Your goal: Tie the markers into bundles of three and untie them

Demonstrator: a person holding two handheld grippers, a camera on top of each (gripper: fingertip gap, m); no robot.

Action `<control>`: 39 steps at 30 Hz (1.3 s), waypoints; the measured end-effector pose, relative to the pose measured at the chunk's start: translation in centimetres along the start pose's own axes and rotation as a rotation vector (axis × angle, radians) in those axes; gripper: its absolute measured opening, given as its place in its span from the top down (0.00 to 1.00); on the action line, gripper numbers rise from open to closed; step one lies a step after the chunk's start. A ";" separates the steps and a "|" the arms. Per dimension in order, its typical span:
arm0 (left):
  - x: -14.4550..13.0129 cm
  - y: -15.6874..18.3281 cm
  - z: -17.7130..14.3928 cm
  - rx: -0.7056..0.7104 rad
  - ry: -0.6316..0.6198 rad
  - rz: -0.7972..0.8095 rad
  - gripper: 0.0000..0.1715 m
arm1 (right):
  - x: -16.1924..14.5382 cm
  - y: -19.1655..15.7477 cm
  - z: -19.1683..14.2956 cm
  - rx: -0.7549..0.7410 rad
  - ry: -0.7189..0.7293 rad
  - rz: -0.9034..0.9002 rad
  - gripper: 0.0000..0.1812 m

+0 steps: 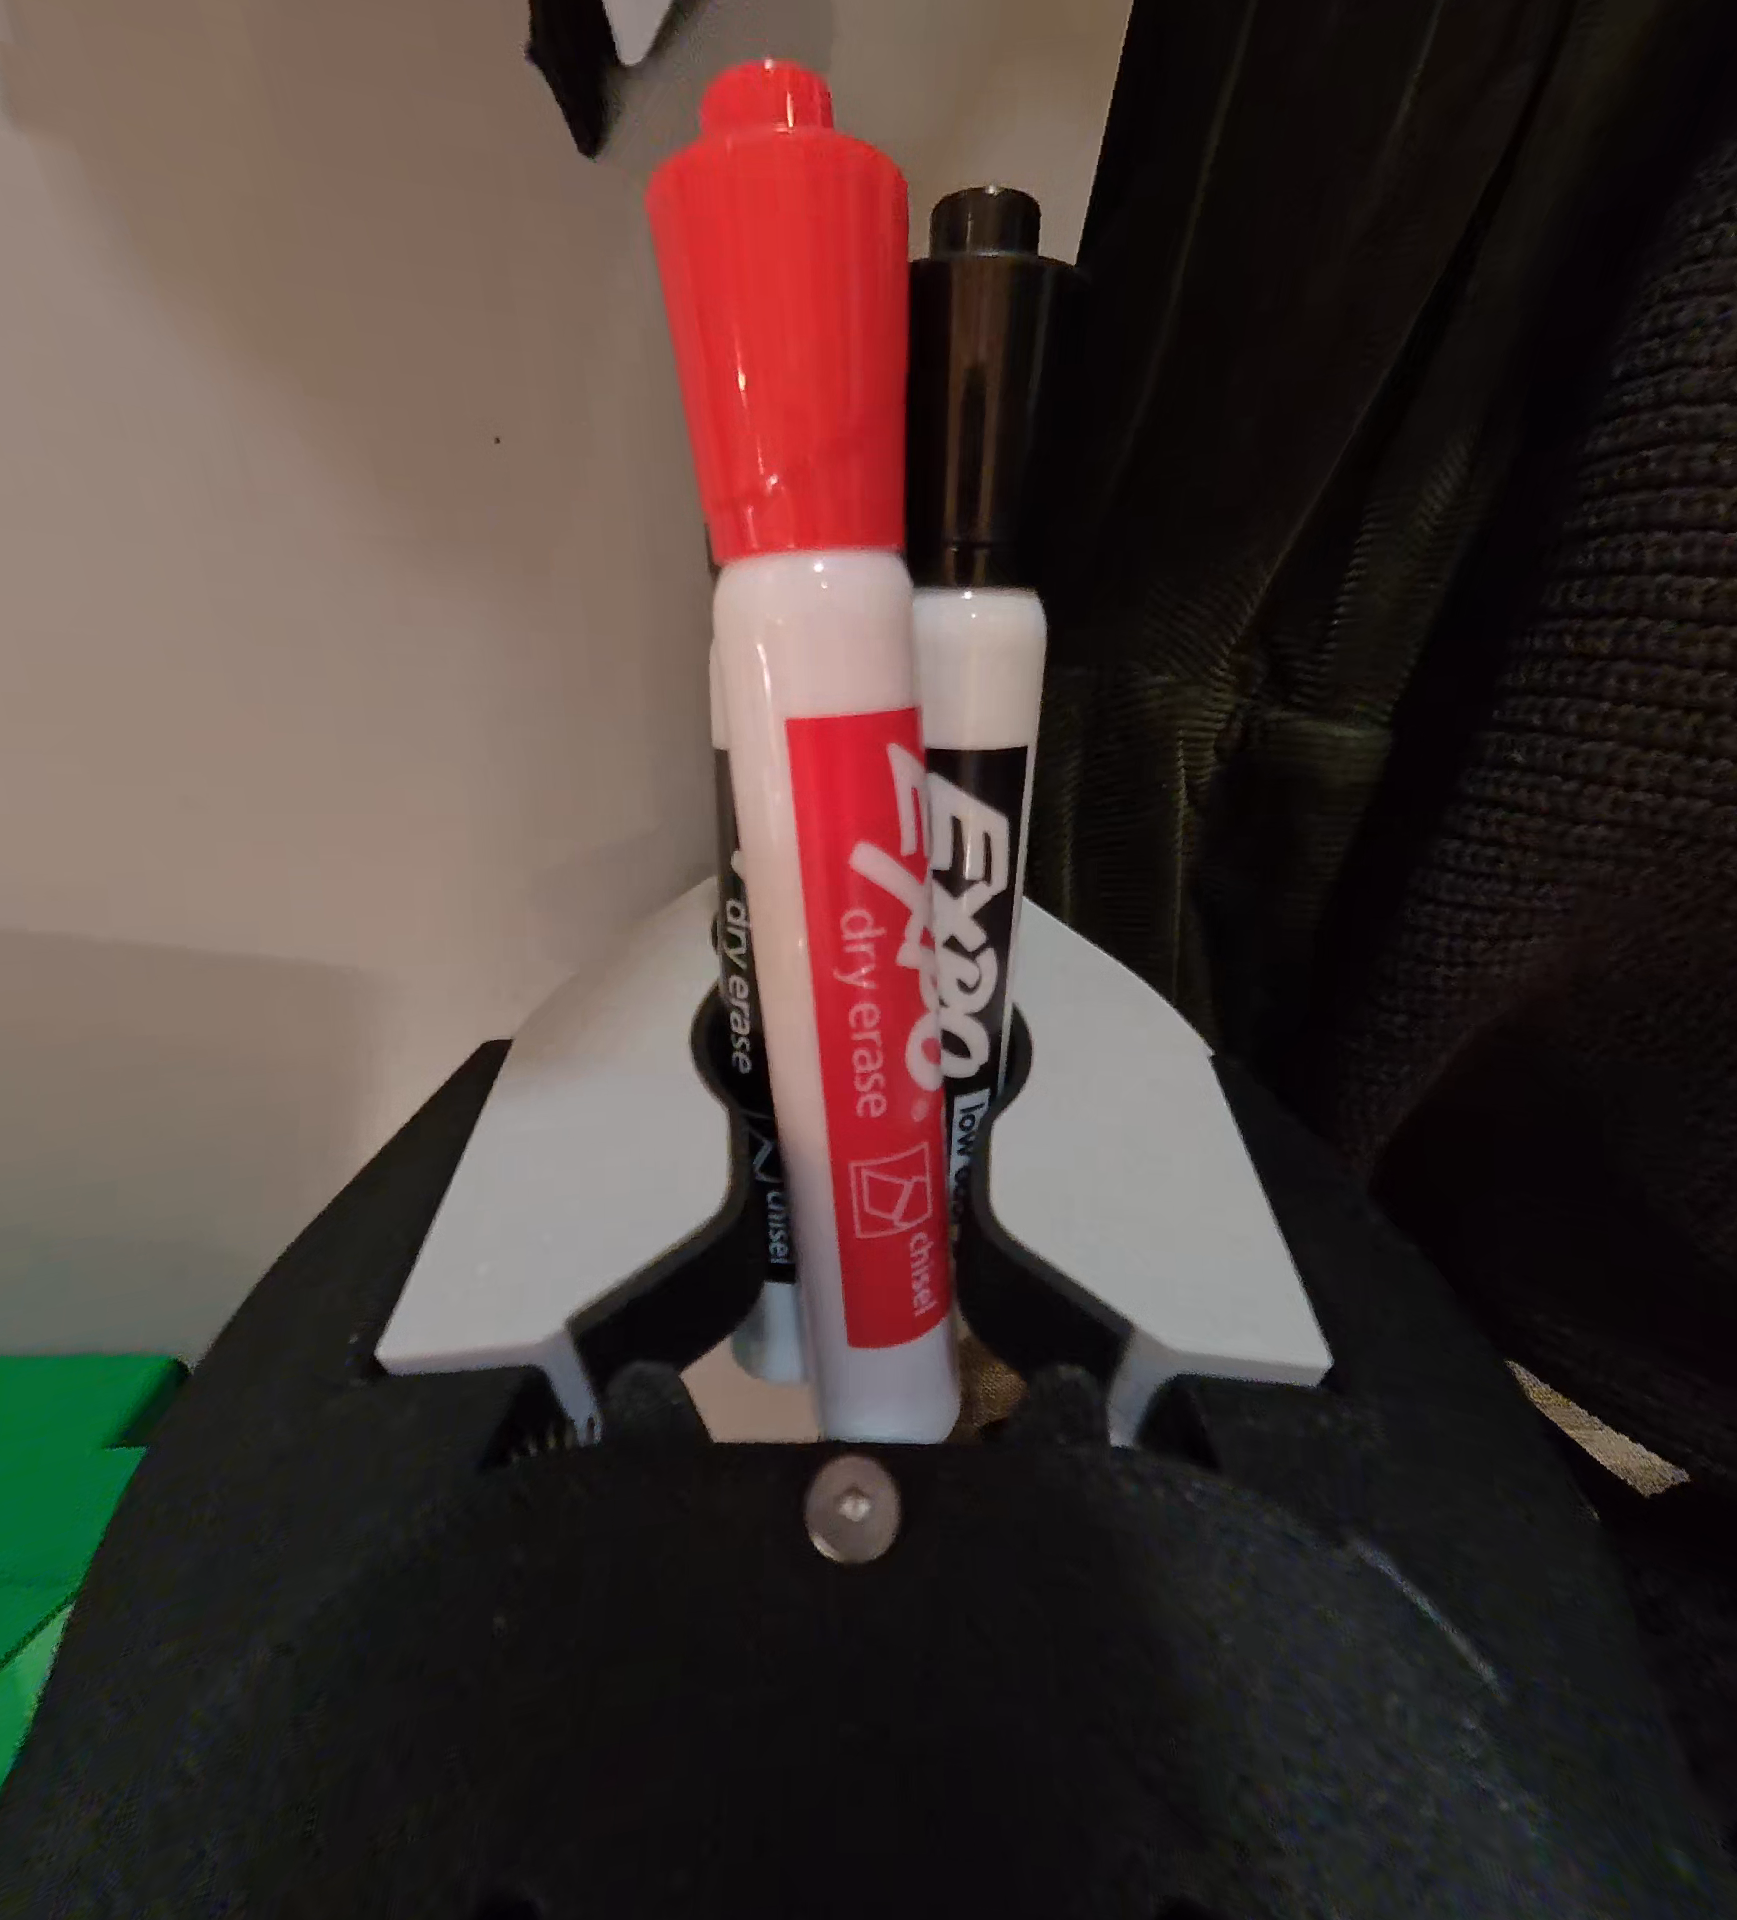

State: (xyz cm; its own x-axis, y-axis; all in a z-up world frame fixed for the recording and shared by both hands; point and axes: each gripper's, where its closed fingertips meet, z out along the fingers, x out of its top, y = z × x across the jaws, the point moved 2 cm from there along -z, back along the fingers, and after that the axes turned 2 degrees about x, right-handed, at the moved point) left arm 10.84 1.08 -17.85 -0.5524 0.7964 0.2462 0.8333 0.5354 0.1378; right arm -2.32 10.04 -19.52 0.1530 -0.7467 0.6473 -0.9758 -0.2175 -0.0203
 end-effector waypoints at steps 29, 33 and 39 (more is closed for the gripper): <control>-1.5 -1.4 -1.3 0.000 0.046 -0.086 0.74 | 6.2 -4.6 -2.2 0.219 0.377 0.128 0.71; -1.8 -1.6 -1.3 -0.002 0.044 -0.097 0.74 | 5.1 -2.8 -2.3 0.062 0.229 0.117 0.71; -2.1 -1.7 -1.2 -0.005 0.039 -0.111 0.74 | 4.4 -2.0 0.1 -0.046 -0.083 0.095 0.56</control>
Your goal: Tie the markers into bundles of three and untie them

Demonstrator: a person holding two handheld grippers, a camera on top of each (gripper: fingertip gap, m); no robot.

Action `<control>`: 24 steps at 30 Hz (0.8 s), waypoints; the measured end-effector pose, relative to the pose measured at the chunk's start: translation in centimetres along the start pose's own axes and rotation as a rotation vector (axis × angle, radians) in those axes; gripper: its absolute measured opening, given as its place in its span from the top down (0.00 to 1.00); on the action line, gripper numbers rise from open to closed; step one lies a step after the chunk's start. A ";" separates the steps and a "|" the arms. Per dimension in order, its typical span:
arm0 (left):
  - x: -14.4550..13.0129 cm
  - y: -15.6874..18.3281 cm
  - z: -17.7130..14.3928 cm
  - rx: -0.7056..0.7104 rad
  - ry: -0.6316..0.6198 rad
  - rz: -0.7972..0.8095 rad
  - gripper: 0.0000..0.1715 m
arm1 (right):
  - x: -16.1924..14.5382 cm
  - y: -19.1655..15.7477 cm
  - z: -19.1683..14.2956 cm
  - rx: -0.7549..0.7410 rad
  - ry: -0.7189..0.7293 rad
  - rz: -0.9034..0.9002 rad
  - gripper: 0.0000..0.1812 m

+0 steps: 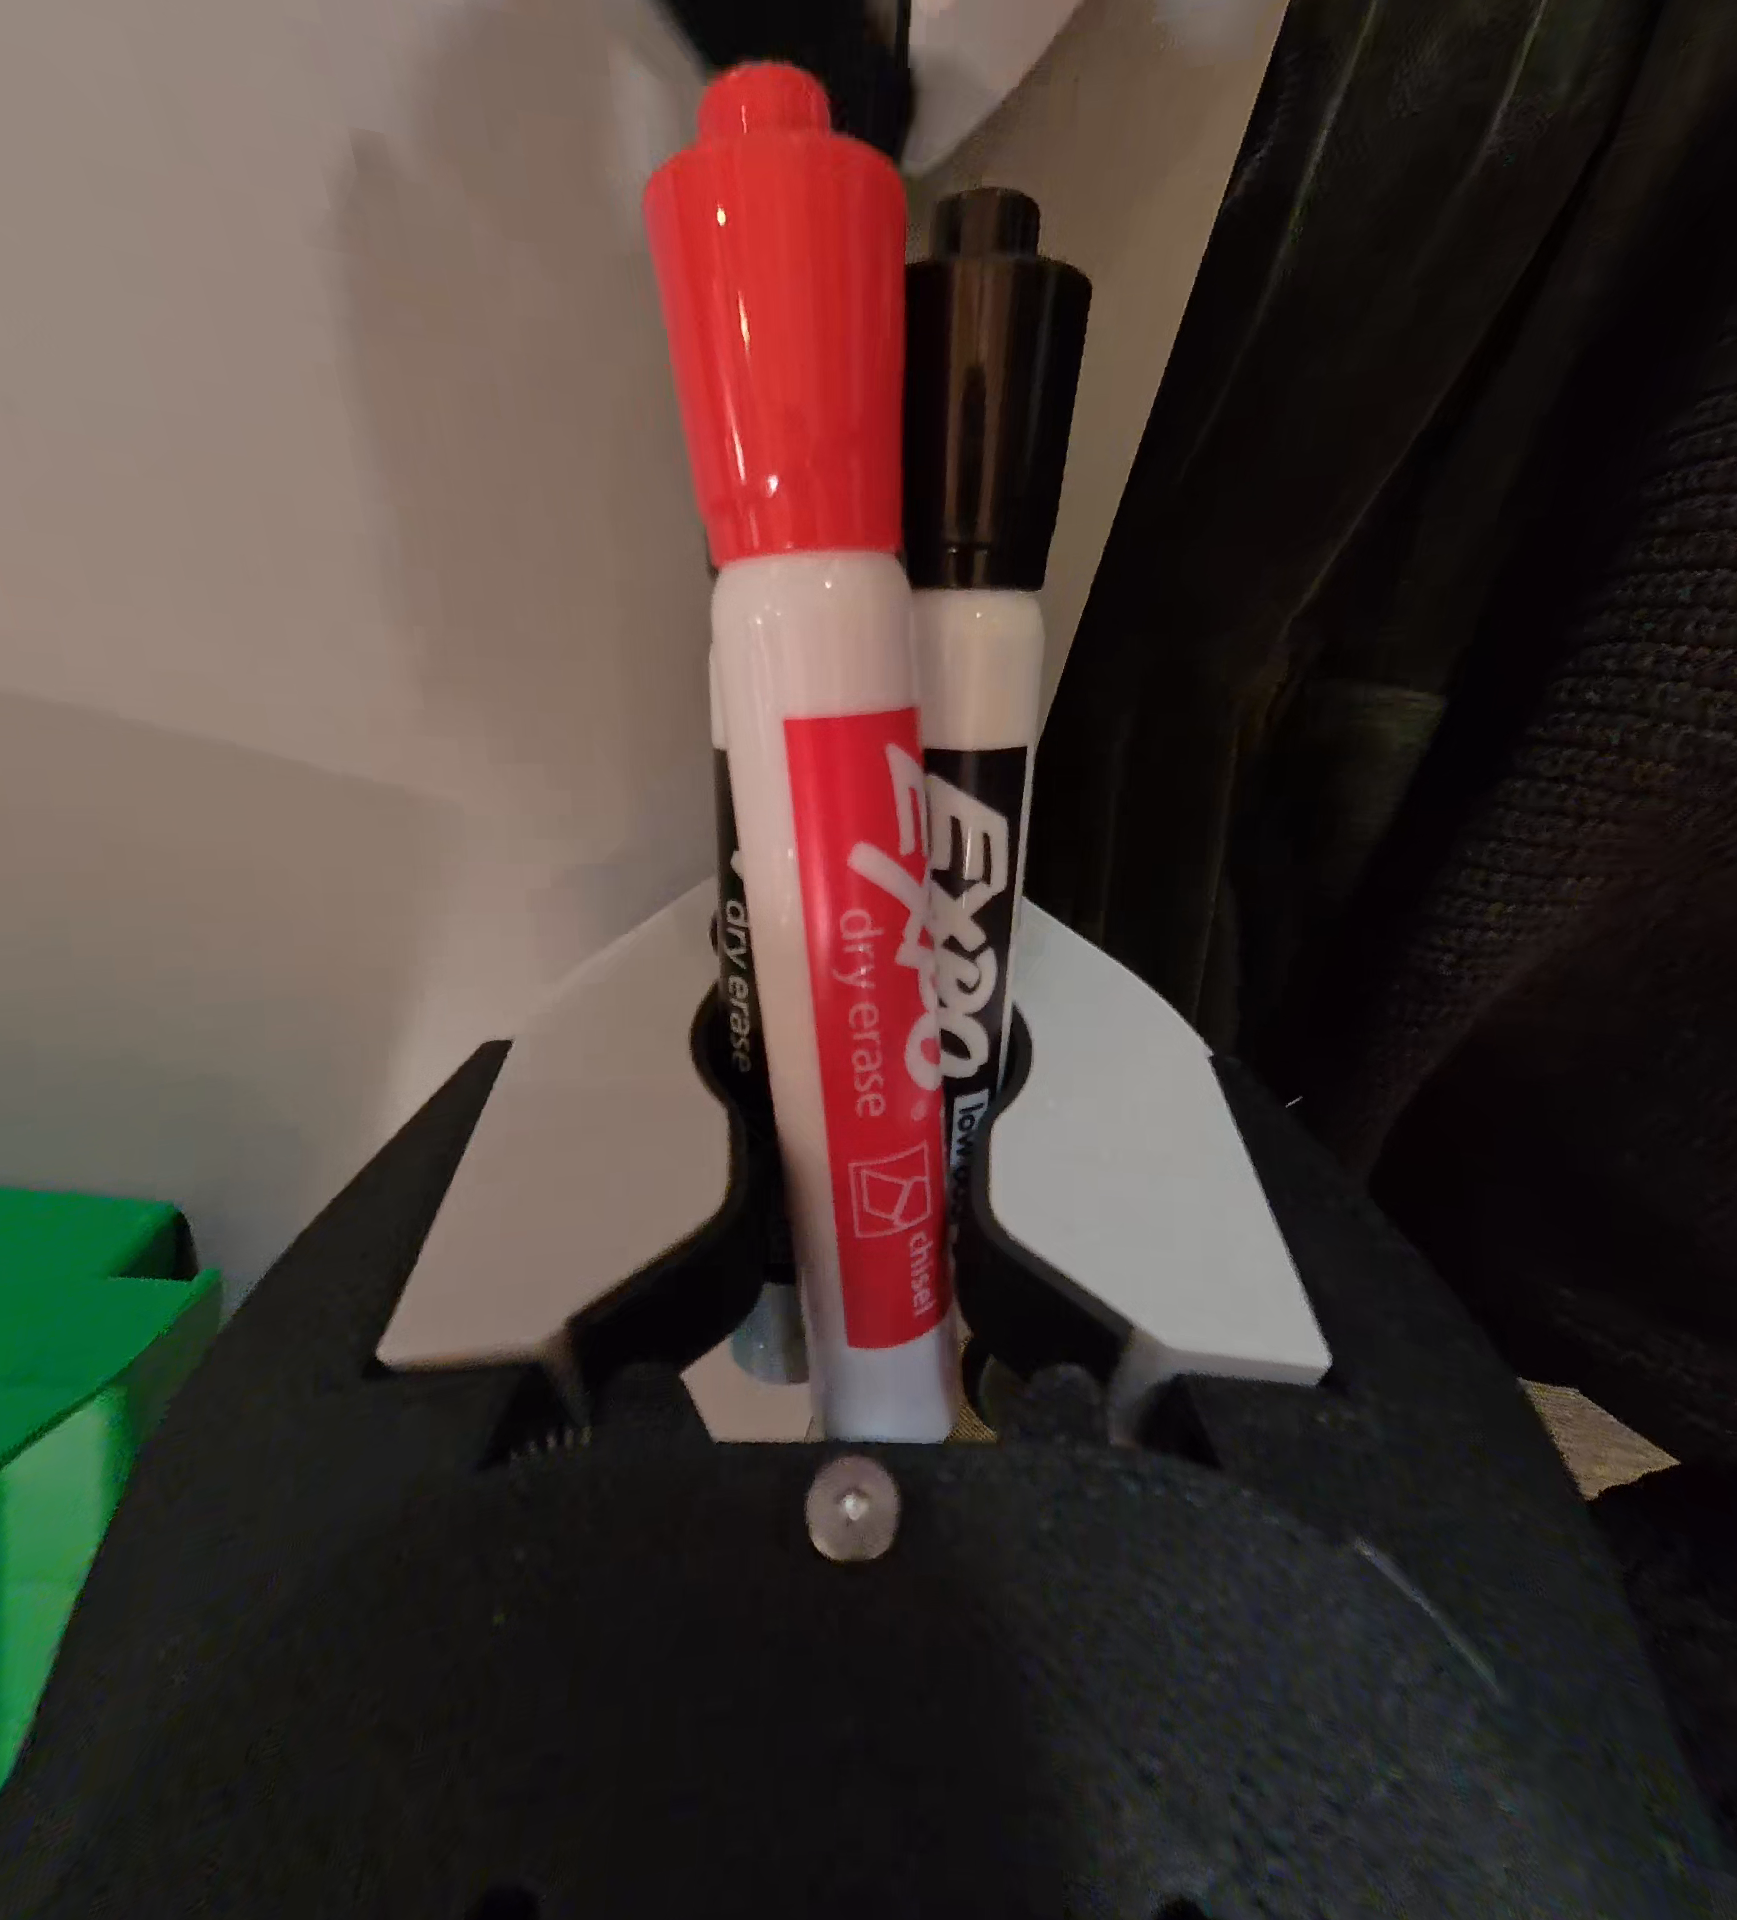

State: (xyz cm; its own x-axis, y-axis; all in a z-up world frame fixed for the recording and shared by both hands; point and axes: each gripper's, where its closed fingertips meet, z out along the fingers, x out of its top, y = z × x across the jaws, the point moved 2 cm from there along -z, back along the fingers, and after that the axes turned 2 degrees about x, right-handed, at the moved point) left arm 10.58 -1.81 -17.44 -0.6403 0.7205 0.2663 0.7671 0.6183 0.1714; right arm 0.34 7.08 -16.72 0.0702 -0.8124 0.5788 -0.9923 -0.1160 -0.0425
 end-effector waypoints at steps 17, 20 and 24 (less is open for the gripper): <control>-0.7 -0.5 -0.8 0.009 0.021 -0.028 0.74 | 3.5 1.0 -0.4 0.017 0.252 0.055 0.51; -0.5 -0.4 -1.0 0.001 0.039 -0.029 0.74 | 3.3 2.1 -3.9 -0.067 0.334 0.085 0.54; -0.9 -0.5 -0.8 0.004 0.020 -0.030 0.74 | 0.7 4.0 -7.4 -0.195 0.383 0.165 0.64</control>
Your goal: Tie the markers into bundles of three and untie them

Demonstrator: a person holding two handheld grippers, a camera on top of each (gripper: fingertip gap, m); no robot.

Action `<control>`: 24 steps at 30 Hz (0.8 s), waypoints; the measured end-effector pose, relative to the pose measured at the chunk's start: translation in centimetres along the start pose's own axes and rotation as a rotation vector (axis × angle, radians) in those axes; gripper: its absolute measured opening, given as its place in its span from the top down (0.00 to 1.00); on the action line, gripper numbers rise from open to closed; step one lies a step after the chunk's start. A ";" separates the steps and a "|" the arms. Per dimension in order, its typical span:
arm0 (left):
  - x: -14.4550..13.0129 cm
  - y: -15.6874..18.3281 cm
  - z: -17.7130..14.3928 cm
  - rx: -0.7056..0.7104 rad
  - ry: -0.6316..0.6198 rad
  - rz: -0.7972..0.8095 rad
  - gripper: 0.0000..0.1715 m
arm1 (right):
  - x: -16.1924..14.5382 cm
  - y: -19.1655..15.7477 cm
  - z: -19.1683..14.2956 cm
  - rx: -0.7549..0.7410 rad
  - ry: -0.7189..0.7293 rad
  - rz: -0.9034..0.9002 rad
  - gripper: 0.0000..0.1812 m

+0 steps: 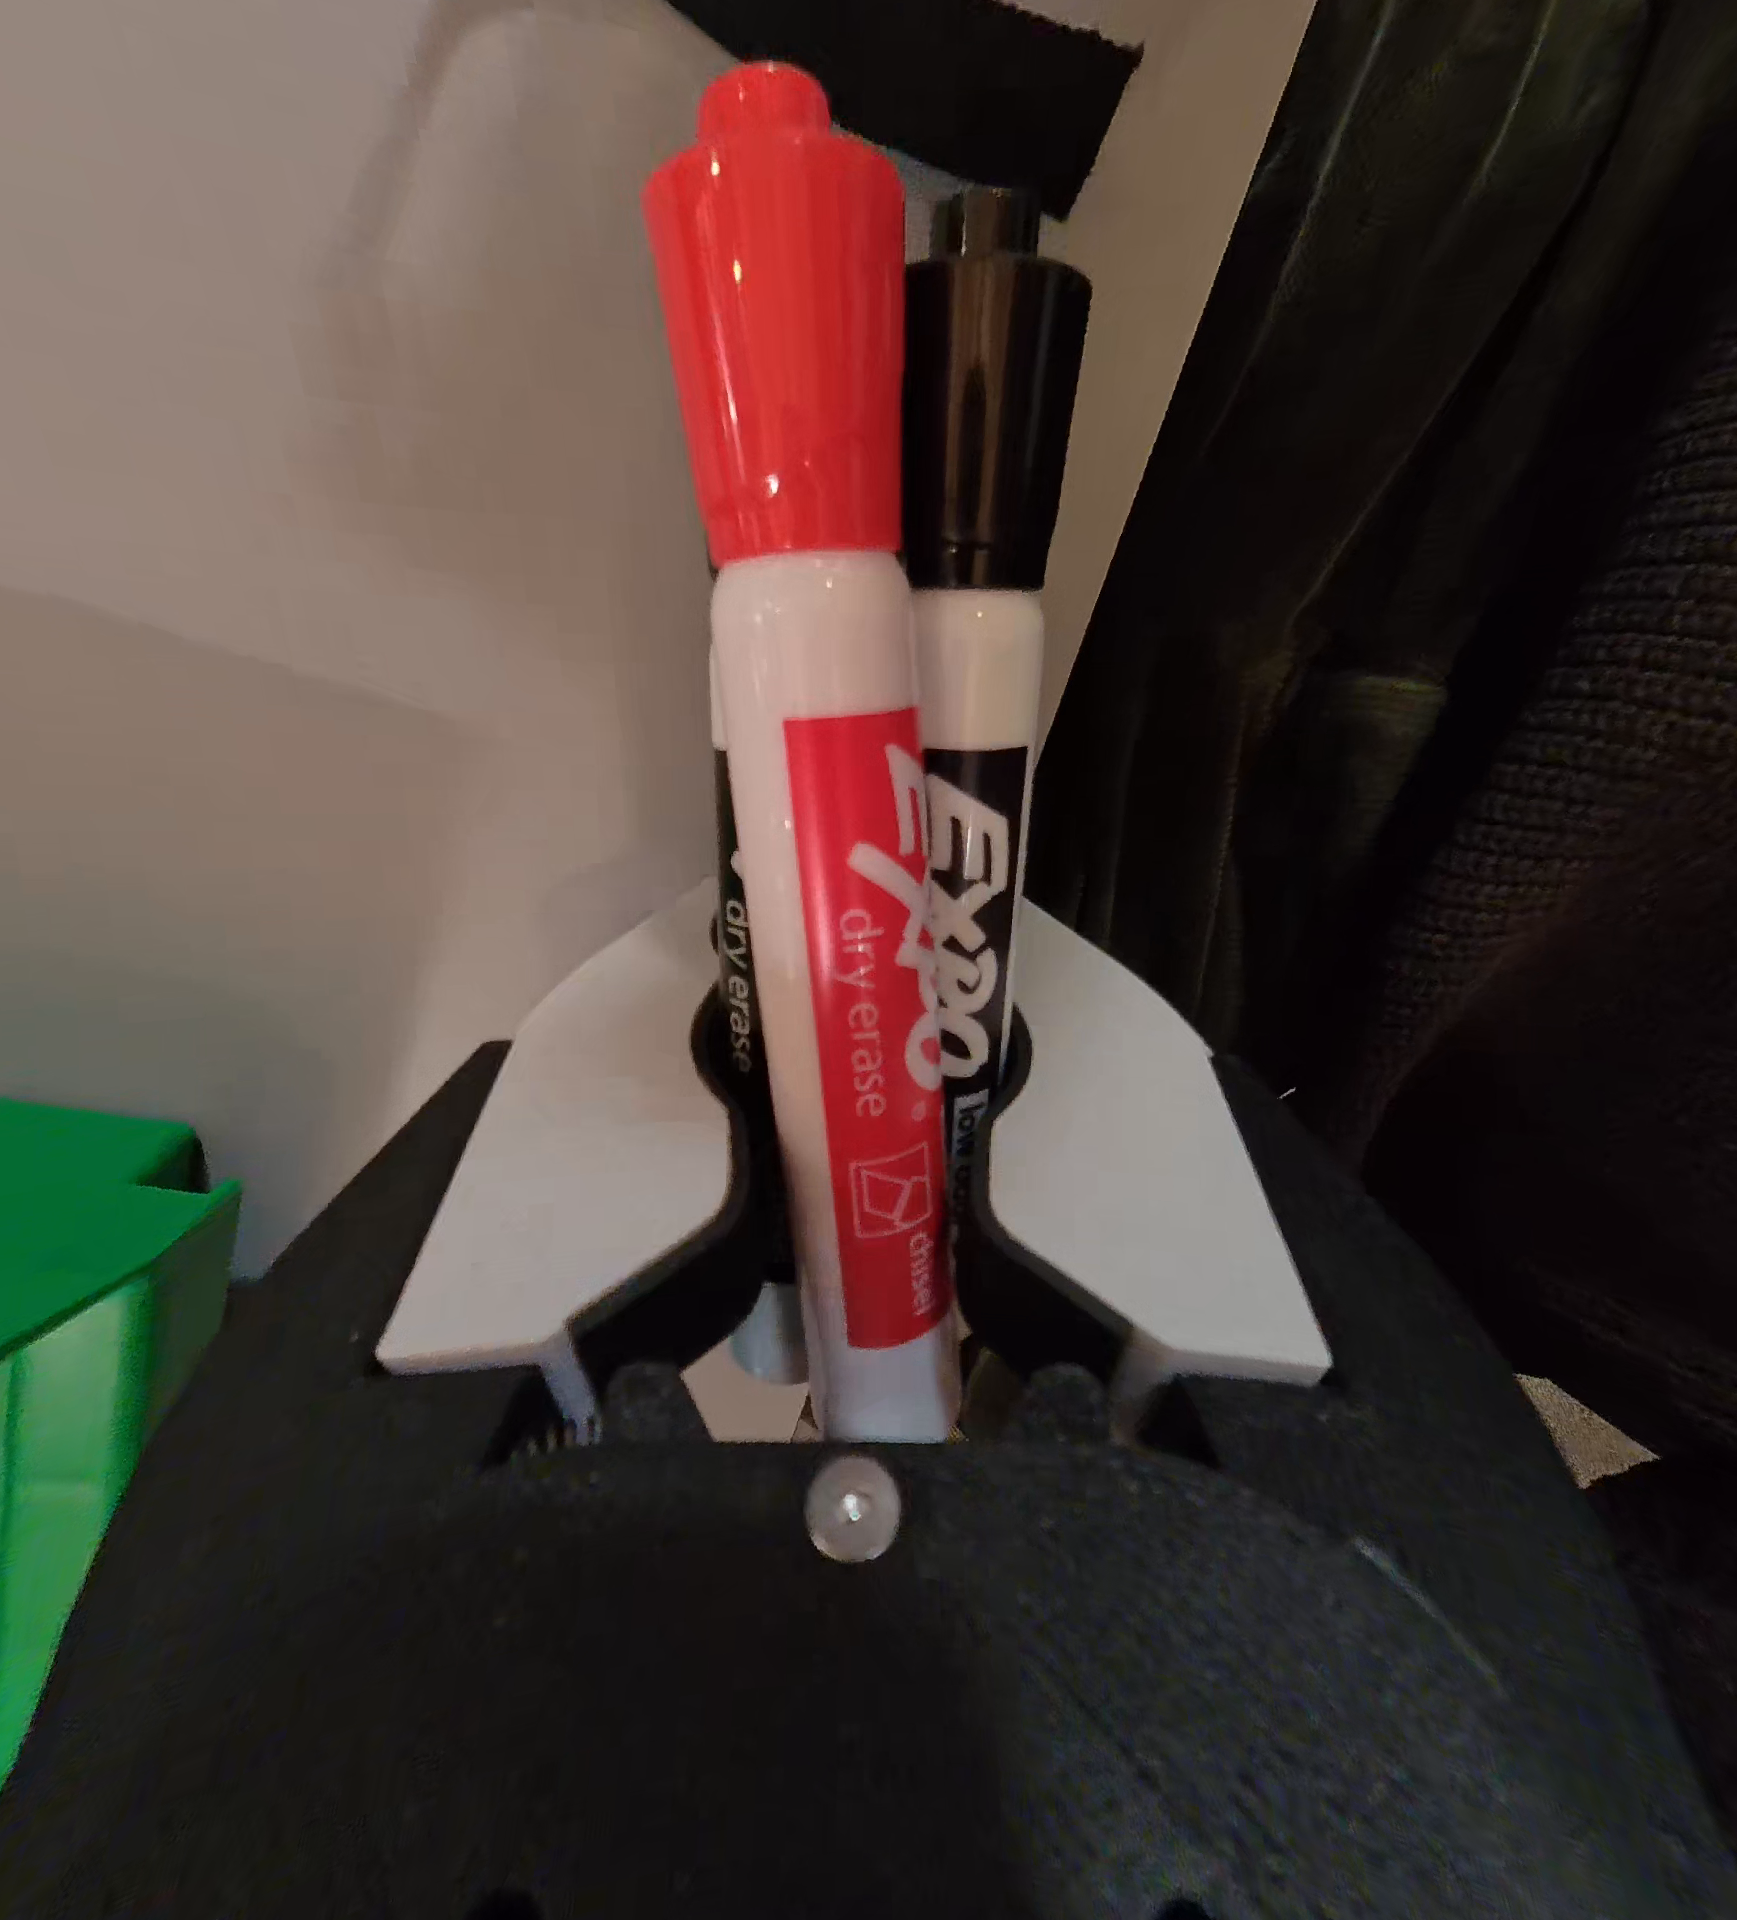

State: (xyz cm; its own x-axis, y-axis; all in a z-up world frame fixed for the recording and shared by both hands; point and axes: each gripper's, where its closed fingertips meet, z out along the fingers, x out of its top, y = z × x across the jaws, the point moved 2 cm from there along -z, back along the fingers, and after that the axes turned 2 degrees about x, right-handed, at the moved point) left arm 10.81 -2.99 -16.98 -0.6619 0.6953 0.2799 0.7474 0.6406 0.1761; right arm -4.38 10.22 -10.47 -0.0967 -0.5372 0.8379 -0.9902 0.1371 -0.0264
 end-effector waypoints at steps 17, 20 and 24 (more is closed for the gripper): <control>0.1 0.1 0.0 -0.007 0.001 -0.002 0.74 | -3.7 1.4 3.2 -0.127 -0.351 0.046 0.99; 0.1 0.1 0.1 -0.007 -0.002 -0.003 0.74 | -4.5 3.1 -0.2 -0.342 -0.580 -0.055 0.99; 0.1 0.2 0.2 -0.005 -0.014 -0.001 0.74 | -6.3 2.7 -0.9 -0.346 -0.766 -0.104 0.95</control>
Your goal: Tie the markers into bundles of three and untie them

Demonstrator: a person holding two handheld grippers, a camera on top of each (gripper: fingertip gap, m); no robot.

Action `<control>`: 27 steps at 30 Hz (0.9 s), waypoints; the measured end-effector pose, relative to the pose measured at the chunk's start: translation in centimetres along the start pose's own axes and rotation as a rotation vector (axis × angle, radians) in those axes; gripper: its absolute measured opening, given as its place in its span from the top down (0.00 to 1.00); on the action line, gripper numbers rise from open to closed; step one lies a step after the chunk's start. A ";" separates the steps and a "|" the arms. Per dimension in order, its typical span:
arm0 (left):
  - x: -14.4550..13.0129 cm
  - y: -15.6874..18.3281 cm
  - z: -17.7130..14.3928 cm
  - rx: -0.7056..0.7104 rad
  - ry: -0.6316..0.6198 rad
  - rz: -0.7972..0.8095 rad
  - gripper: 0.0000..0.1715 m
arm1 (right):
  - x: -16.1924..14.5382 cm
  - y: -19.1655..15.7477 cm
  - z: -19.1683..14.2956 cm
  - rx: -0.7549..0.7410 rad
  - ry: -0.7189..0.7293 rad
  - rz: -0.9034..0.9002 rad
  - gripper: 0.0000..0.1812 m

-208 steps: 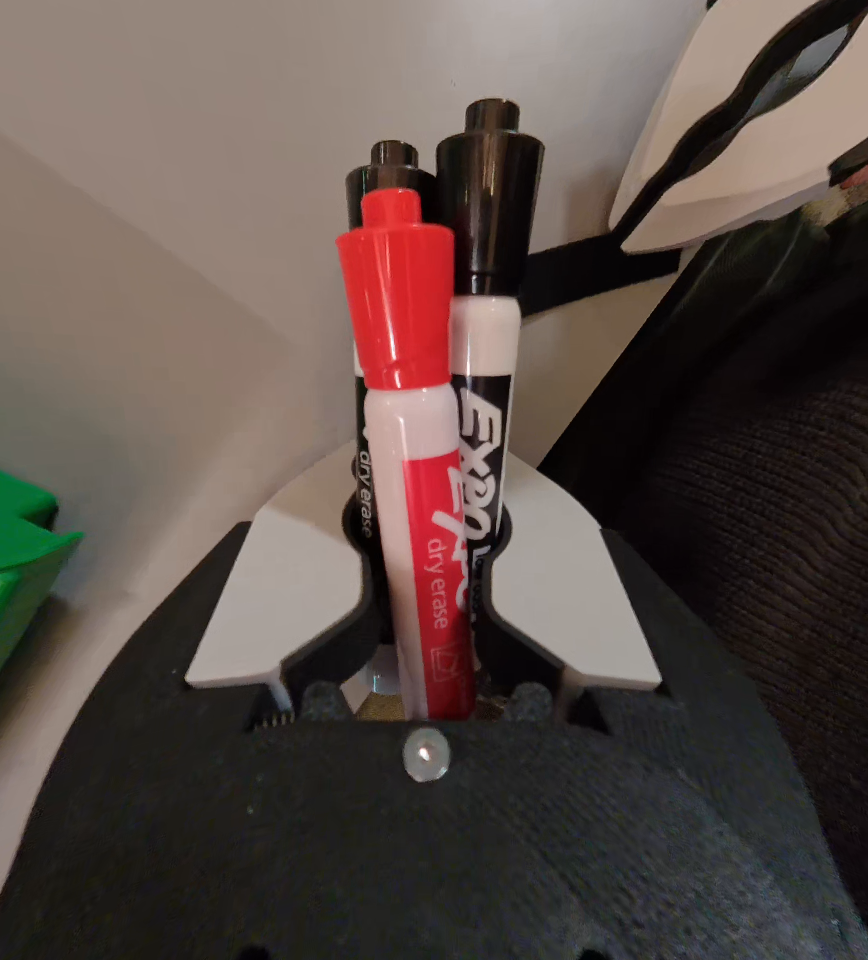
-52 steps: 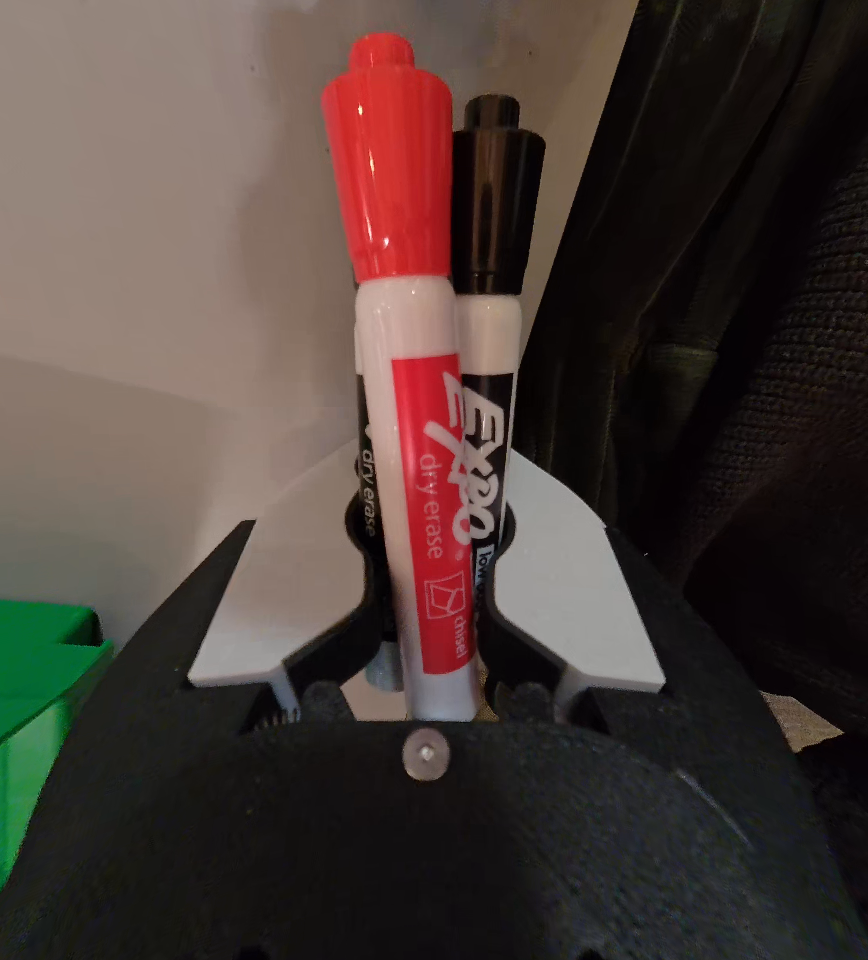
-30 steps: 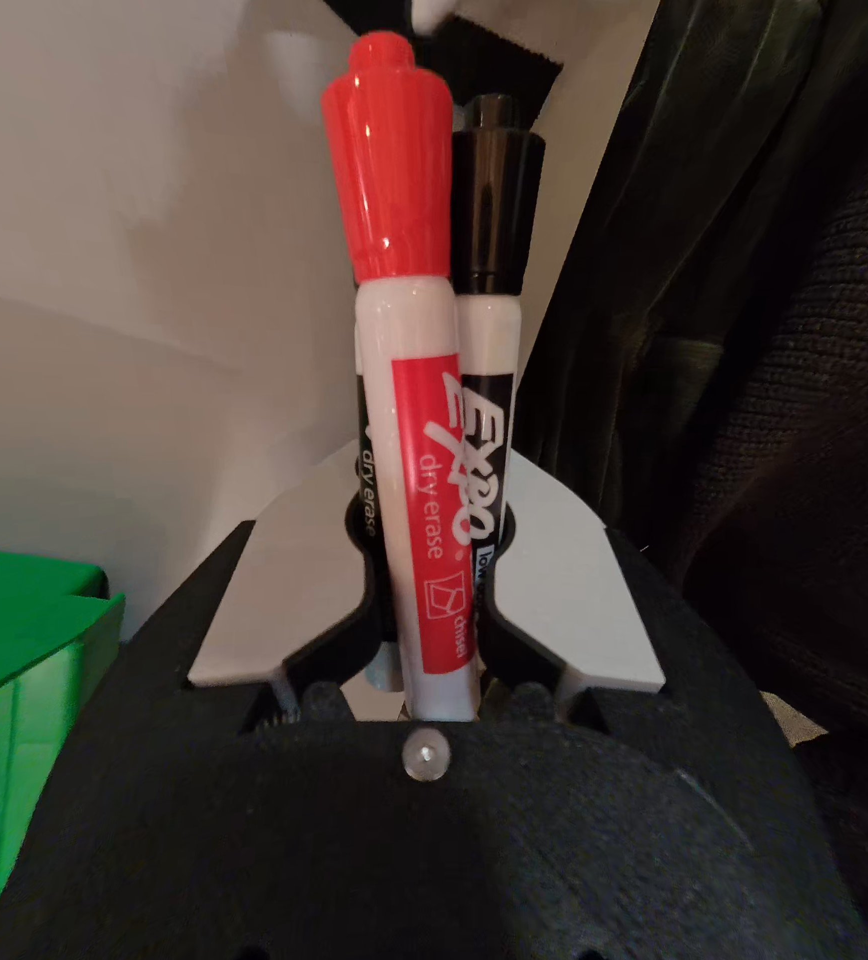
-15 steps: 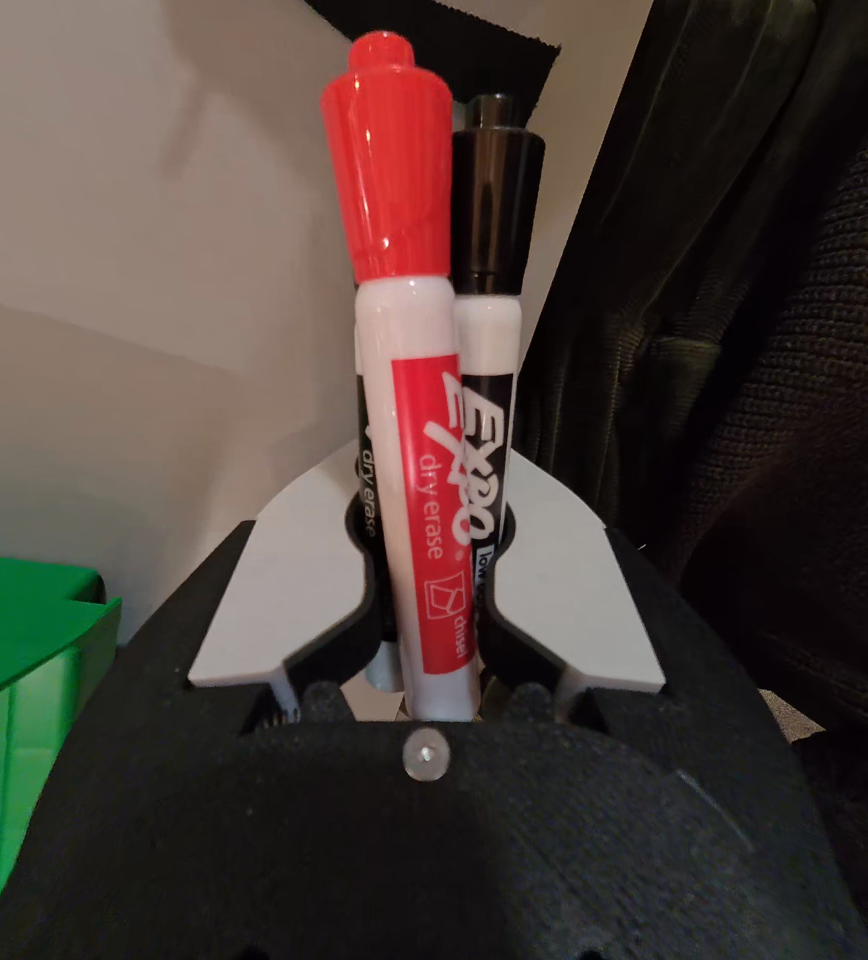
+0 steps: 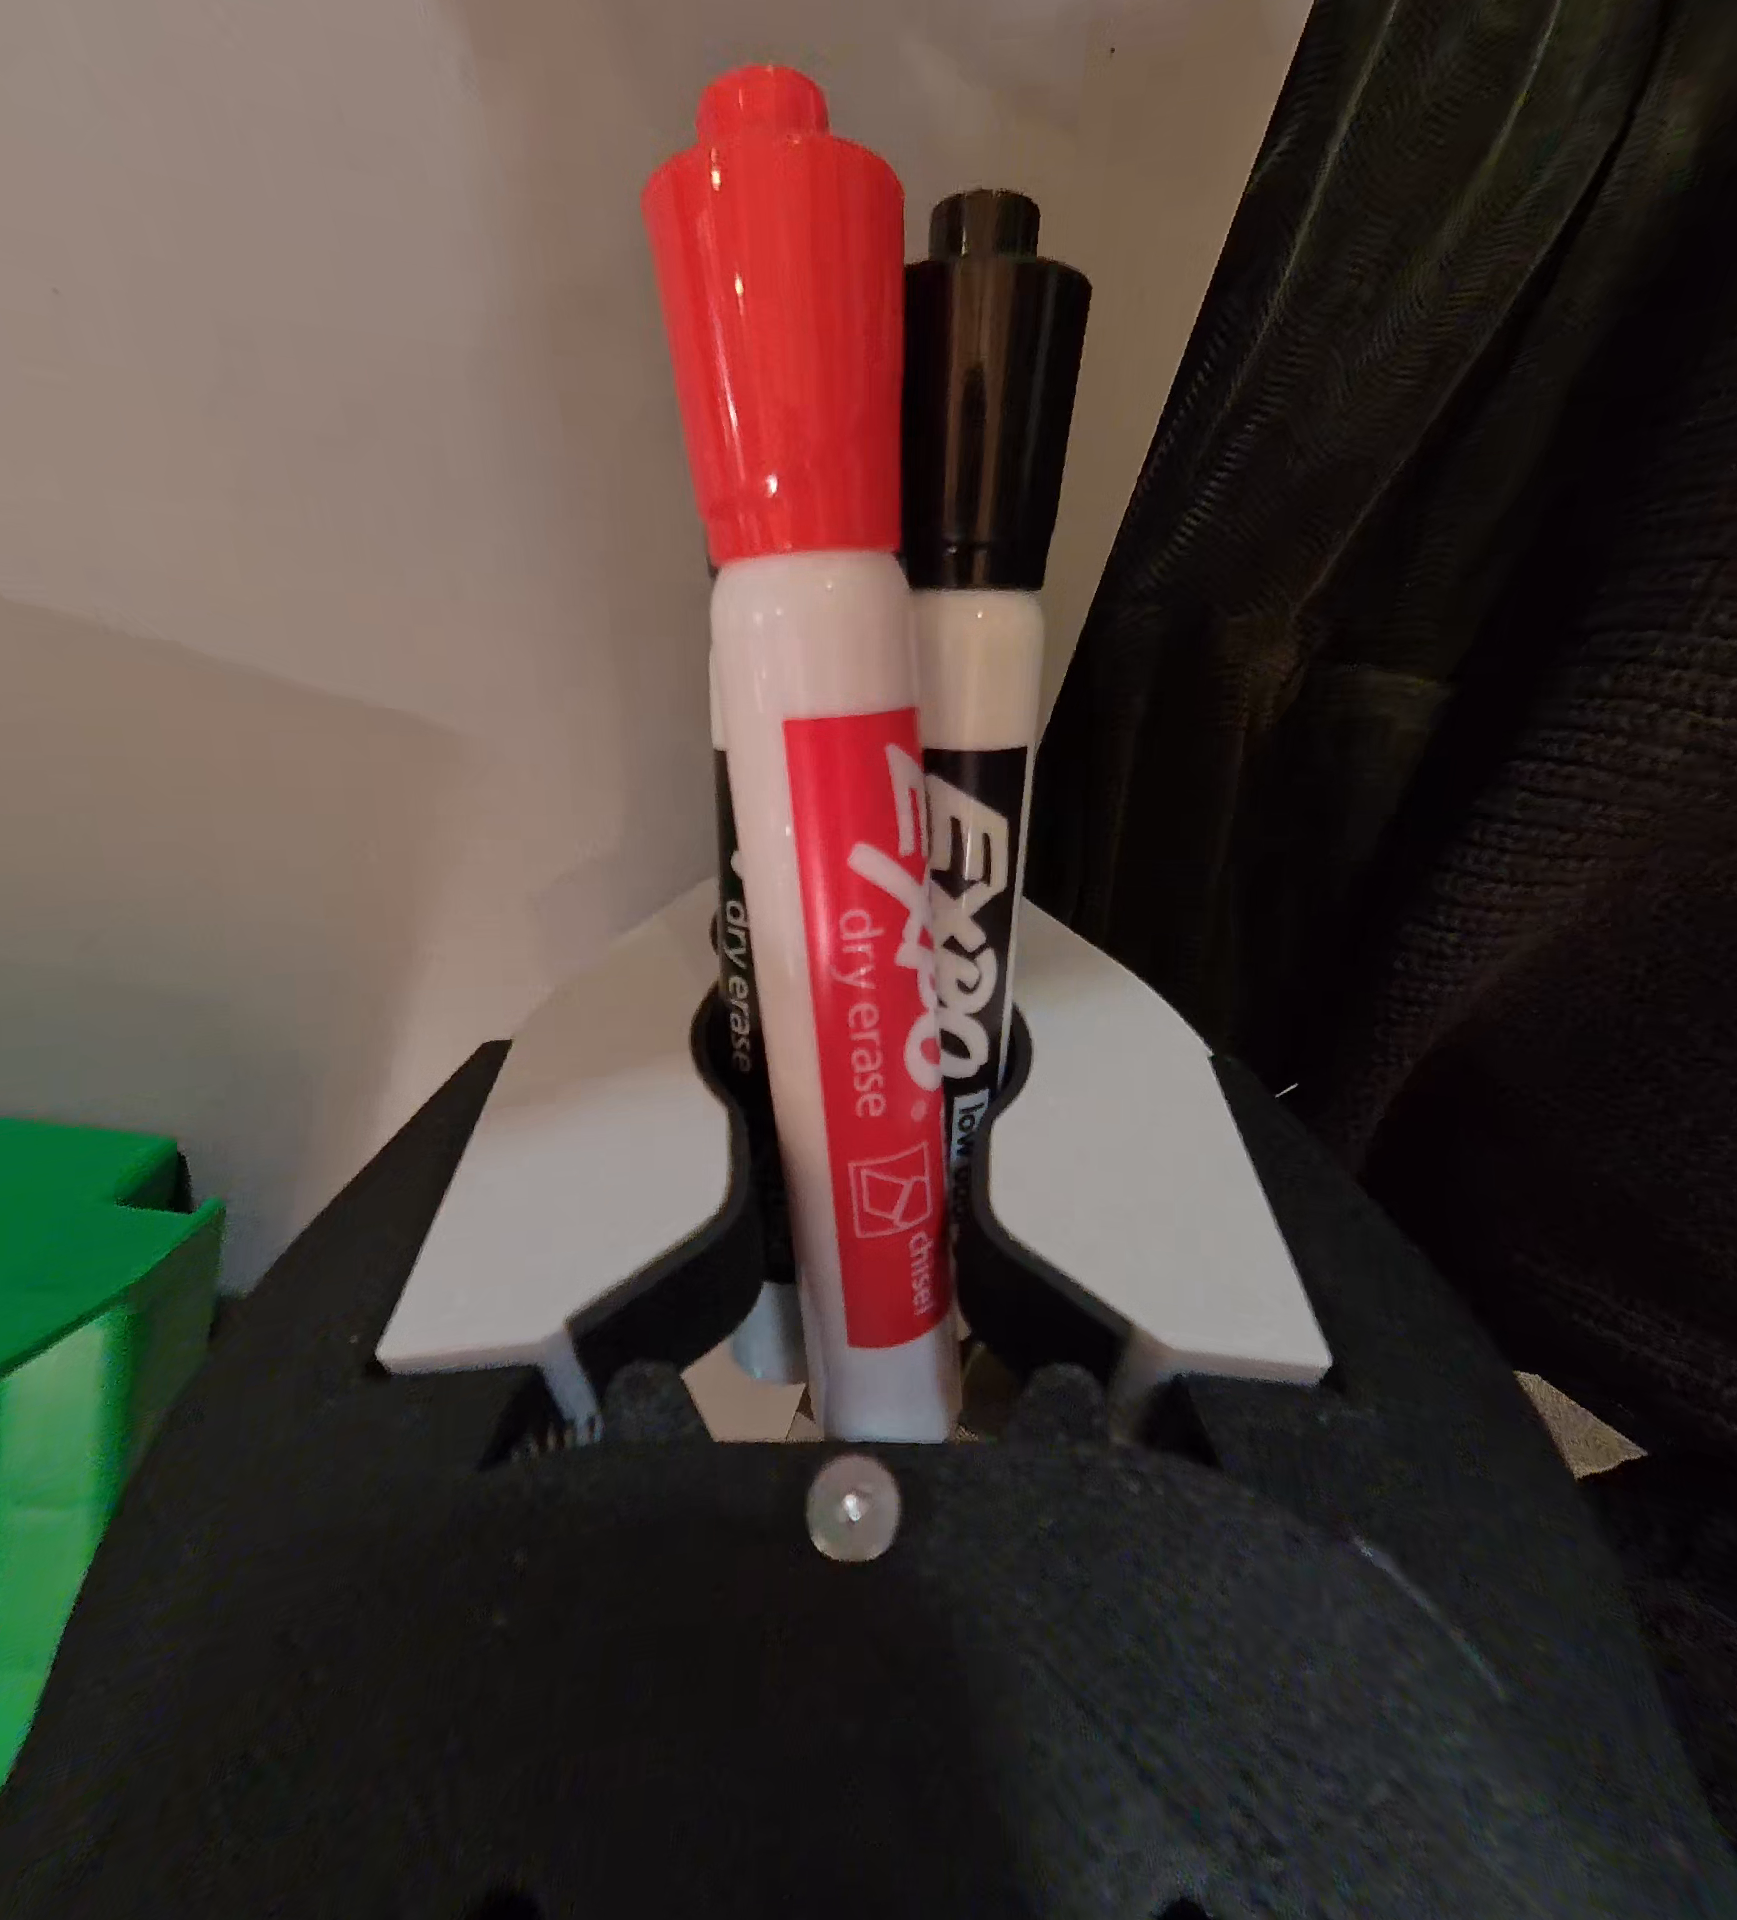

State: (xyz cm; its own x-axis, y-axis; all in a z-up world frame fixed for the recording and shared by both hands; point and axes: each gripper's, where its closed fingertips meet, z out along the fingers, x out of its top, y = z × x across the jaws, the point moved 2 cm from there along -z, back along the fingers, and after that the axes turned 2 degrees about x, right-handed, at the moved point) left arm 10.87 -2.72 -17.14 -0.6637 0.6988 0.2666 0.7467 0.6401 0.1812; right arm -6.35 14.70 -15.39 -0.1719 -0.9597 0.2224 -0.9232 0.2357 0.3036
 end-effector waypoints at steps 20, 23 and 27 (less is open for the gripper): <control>0.3 0.0 -0.4 0.009 0.024 0.012 0.74 | -4.2 -1.1 1.3 0.358 0.076 0.146 0.77; 0.3 0.0 -0.4 0.011 0.018 0.011 0.74 | -4.2 -1.4 1.8 0.437 0.091 0.180 0.79; 0.2 -0.1 -0.3 0.009 0.017 0.005 0.74 | -4.4 -1.9 1.9 0.466 0.073 0.142 0.94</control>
State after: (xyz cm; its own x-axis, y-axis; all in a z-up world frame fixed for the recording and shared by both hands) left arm 10.67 -2.73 -16.78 -0.6592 0.6966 0.2832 0.7494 0.6397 0.1709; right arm -4.45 18.23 -18.68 -0.2979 -0.9058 0.3012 -0.9509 0.2536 -0.1776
